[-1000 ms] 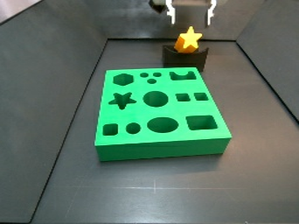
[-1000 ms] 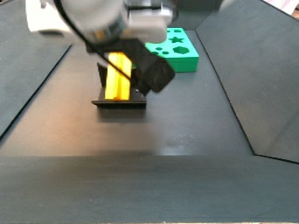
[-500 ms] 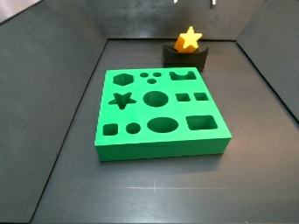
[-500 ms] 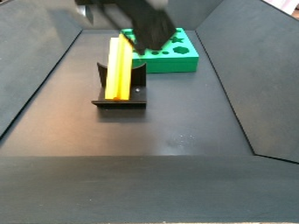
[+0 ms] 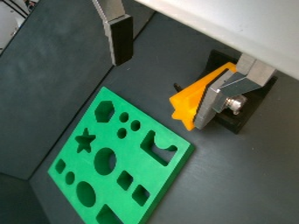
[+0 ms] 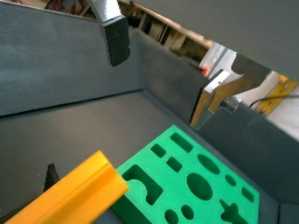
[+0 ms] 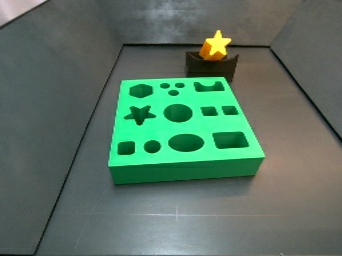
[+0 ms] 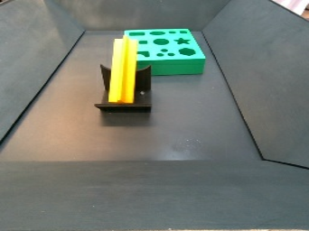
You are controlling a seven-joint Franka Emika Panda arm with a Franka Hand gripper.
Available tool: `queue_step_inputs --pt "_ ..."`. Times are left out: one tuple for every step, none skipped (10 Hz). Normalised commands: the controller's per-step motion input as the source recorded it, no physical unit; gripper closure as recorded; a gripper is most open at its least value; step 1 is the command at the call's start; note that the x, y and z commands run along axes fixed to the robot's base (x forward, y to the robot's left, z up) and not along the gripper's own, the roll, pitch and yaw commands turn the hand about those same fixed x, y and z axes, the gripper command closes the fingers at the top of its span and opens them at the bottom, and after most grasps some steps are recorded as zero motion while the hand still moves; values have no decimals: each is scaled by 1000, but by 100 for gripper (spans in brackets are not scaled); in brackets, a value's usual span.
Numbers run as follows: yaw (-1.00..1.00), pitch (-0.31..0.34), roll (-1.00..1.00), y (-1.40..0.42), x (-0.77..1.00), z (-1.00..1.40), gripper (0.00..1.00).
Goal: Pick up the star object. Move up. Place the star object on the fixture. Regrasp the star object. Move to above the board. Insert the star object.
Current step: Regrasp the star object.
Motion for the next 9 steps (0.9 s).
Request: queue_step_inputs --pt "21 33 1000 -325 -19 83 0" --pt "22 29 1000 -66 -21 43 0" --pt "22 27 1000 -7 -22 24 0" --pt "23 22 1000 -13 -7 4 0" --pt "24 20 1000 -13 -4 2 0" --pt "24 18 1000 -17 0 11 0" --pt "26 18 1000 -18 7 9 0" --pt "27 20 1000 -16 7 7 0" --pt "29 26 1000 -17 6 4 0"
